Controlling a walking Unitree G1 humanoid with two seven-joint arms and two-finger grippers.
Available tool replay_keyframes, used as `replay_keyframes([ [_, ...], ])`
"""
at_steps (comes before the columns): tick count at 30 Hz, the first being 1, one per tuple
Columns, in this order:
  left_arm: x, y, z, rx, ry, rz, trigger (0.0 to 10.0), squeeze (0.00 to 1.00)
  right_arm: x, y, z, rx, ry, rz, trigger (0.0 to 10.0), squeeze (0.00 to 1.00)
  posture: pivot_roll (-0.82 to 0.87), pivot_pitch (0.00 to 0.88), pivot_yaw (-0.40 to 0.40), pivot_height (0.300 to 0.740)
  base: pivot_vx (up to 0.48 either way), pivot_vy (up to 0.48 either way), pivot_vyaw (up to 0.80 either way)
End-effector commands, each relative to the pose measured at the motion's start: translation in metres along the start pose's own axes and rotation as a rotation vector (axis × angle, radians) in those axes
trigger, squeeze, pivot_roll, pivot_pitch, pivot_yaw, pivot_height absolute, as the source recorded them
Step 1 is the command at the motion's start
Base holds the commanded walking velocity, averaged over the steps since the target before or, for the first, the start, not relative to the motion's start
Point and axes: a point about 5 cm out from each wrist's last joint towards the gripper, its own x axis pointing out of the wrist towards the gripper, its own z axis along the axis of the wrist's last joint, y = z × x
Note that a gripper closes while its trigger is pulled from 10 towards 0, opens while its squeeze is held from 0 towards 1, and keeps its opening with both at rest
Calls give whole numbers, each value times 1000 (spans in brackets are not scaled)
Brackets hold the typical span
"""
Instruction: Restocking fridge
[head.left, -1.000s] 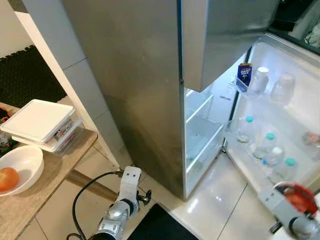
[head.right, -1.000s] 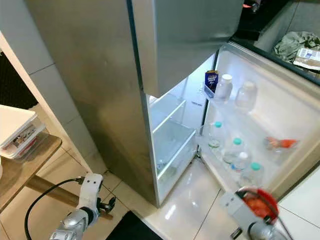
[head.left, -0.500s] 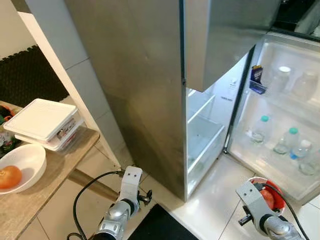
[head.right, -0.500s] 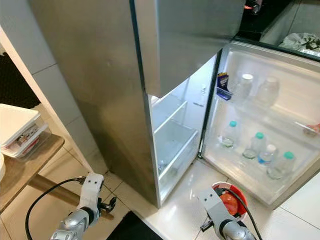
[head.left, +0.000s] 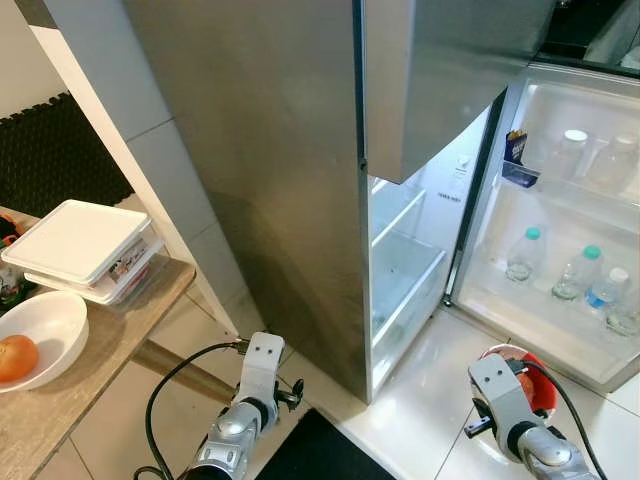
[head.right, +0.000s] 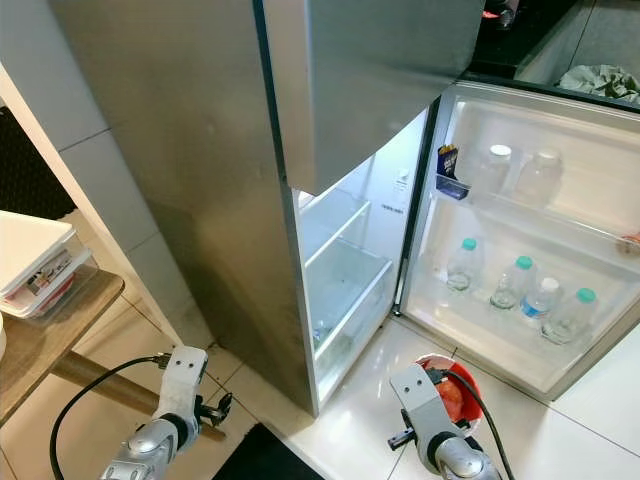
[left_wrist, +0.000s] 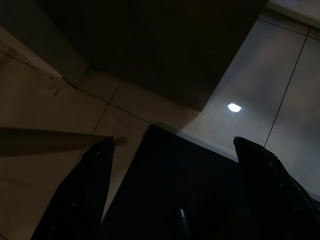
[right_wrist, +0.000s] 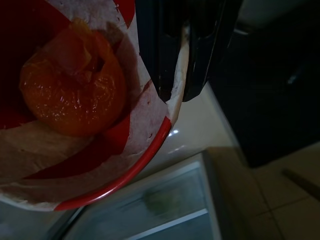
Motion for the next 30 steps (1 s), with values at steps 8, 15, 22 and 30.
replay_keyframes([
  [8, -3, -1, -9, -45, 17, 27, 10000, 0, 8, 14, 13, 3, -32, 54, 10000, 0, -92, 98, 74, 740, 0, 0, 600],
  [15, -4, 4, -9, -36, 18, 68, 10000, 0, 11, 20, 18, 25, -56, 63, 10000, 0, -87, 101, 78, 740, 0, 0, 800],
  [22, -3, 4, -6, -36, 14, 68, 10000, 0, 11, 20, 17, 15, -58, 63, 10000, 0, -91, 107, 82, 740, 0, 0, 800],
  [30, -2, 2, -6, -30, 19, 63, 10000, 0, 9, 18, 14, 9, -57, 58, 10000, 0, -92, 110, 84, 740, 0, 0, 800],
])
